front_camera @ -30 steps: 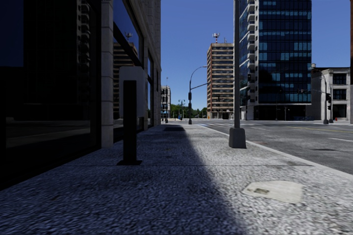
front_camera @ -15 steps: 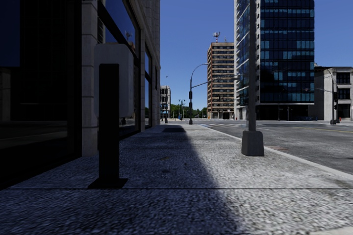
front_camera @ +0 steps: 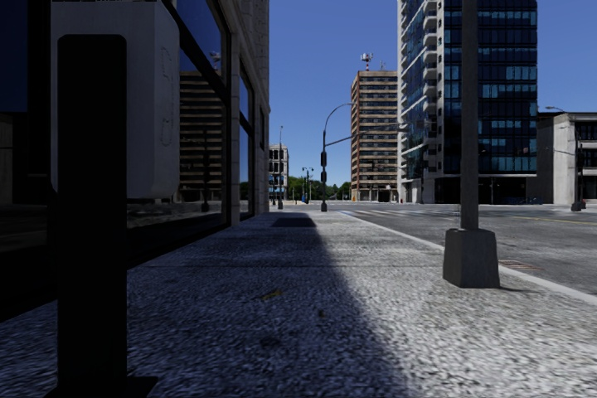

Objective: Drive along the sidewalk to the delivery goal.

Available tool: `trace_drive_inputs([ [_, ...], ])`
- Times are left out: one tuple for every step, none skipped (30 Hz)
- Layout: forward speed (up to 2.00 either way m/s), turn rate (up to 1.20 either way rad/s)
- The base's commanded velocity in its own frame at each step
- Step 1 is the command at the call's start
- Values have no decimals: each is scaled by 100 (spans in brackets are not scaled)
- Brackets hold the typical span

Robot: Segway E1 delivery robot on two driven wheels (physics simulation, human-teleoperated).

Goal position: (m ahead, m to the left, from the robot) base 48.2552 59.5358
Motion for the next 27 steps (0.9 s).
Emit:
trace_drive_inputs([
  [200,0],
  [200,0],
  [200,0],
  [200,0],
  [200,0],
  [200,0],
  [200,0],
  [200,0],
  [200,0],
  [200,0],
  [200,0],
  [200,0],
  [200,0],
  [200,0],
  [200,0],
  [200,0],
  [200,0],
  [200,0],
  [200,0],
  [200,0],
  [200,0],
  [200,0],
  [200,0],
  [200,0],
  [200,0],
  [200,0],
  [200,0],
])
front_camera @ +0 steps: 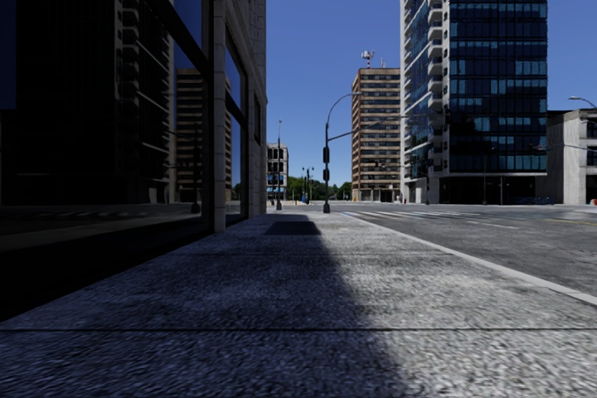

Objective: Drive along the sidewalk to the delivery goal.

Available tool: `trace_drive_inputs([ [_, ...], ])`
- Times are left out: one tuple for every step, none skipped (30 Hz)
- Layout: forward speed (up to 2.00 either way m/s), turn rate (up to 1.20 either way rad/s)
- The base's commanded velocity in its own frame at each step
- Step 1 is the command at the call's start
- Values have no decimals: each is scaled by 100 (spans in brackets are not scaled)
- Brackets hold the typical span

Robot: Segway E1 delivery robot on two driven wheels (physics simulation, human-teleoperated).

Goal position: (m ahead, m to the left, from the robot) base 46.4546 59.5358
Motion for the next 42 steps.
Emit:
trace_drive_inputs([
  [200,0],
  [200,0],
  [200,0],
  [200,0],
  [200,0],
  [200,0],
  [200,0],
  [200,0],
  [200,0],
  [200,0],
  [200,0],
  [200,0],
  [200,0],
  [200,0],
  [200,0],
  [200,0],
  [200,0],
  [200,0],
  [200,0],
  [200,0],
  [200,0],
  [200,0],
  [200,0],
  [200,0],
  [200,0],
  [200,0],
  [200,0],
  [200,0],
  [200,0],
  [200,0],
  [200,0],
  [200,0],
  [200,0],
  [200,0],
  [200,0],
  [200,0],
  [200,0],
  [200,0],
  [200,0],
  [200,0],
  [200,0],
  [200,0],
])
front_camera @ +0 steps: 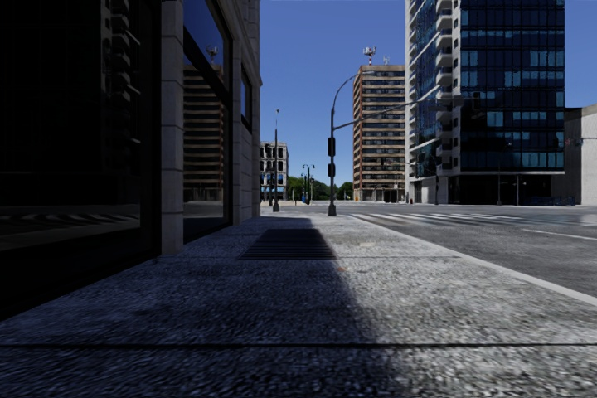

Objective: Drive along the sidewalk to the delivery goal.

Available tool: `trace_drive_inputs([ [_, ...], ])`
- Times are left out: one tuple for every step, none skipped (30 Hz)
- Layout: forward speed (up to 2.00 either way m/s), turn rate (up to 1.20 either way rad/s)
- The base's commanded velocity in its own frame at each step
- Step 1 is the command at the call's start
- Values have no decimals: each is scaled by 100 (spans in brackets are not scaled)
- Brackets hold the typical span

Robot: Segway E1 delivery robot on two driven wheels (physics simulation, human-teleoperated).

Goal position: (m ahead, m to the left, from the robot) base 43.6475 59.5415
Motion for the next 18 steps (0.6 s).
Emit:
trace_drive_inputs([
  [200,0],
  [200,0],
  [200,0],
  [200,0],
  [200,0],
  [200,0],
  [200,0],
  [200,0],
  [200,0],
  [200,0],
  [200,0],
  [200,0],
  [200,0],
  [200,0],
  [200,0],
  [200,0],
  [200,0],
  [200,0],
])
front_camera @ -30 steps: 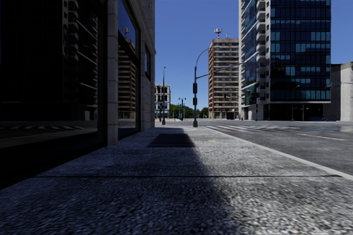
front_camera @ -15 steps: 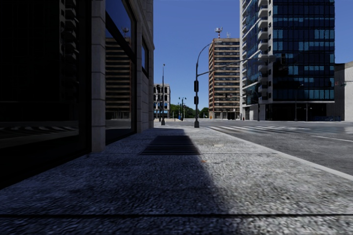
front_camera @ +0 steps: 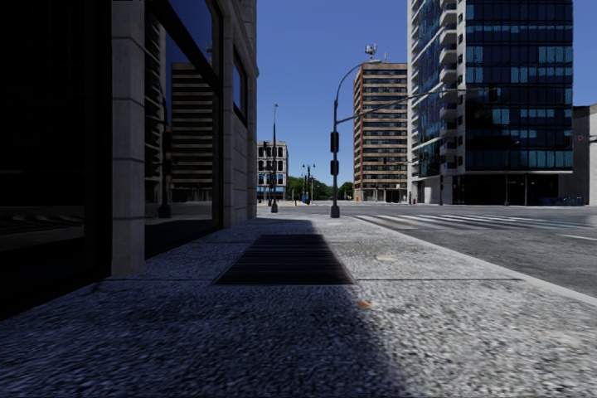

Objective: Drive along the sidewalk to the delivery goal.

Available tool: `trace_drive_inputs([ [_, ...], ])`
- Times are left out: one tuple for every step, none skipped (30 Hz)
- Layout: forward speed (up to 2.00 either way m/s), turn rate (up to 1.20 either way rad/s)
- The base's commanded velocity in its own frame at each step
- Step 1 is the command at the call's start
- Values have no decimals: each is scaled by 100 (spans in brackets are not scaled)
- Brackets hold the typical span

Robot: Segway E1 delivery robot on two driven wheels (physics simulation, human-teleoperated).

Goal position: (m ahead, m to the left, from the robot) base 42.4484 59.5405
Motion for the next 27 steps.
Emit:
trace_drive_inputs([
  [200,0],
  [200,0],
  [200,0],
  [200,0],
  [200,0],
  [200,0],
  [200,0],
  [200,0],
  [200,0],
  [200,0],
  [200,0],
  [200,0],
  [200,0],
  [200,0],
  [200,0],
  [200,0],
  [200,0],
  [200,0],
  [200,0],
  [200,0],
  [200,0],
  [200,0],
  [200,0],
  [200,0],
  [200,0],
  [200,0],
  [200,0],
])
